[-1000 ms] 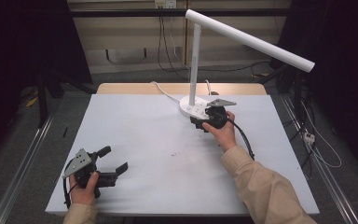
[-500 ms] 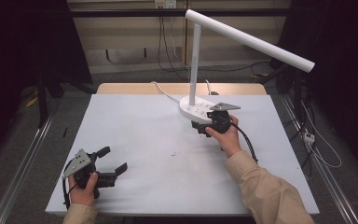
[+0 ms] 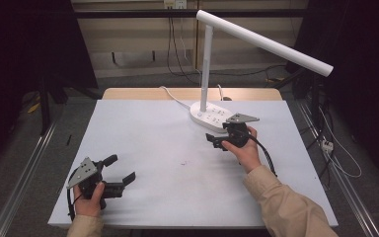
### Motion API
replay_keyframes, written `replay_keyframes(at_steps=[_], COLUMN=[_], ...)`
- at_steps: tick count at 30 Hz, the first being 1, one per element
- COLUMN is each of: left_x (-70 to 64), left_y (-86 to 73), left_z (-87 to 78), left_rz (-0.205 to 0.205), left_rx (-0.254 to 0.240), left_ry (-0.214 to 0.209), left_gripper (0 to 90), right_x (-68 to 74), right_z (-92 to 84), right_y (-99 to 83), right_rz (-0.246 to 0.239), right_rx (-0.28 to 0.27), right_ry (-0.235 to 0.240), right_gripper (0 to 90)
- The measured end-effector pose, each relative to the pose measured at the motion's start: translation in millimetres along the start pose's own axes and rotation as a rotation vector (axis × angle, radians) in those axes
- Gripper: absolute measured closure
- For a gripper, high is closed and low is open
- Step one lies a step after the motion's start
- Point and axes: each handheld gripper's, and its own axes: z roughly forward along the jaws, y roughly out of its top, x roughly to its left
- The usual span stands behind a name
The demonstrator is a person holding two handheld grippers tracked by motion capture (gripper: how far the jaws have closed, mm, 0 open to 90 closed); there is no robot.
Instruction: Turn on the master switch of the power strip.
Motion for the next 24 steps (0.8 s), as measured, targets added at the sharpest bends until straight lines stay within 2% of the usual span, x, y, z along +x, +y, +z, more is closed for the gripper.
replay_keyframes(at_steps=[16,24], left_x=[-0.3,0.0], left_y=[-0.1,-0.3], left_z=[-0.2,0.5], left_rz=[-0.002,-0.001], left_rx=[0.004,0.004], left_ry=[0.001,0.000], left_gripper=[2.6,2.6], right_x=[8.7,7.1], right_z=[-22.9,-33.3], right_y=[-10.8,-19.1], right_rz=[-0.041,-0.037], right_rx=[0.008,0.013], right_ry=[0.019,0.029], right_gripper=[11.2,10.0])
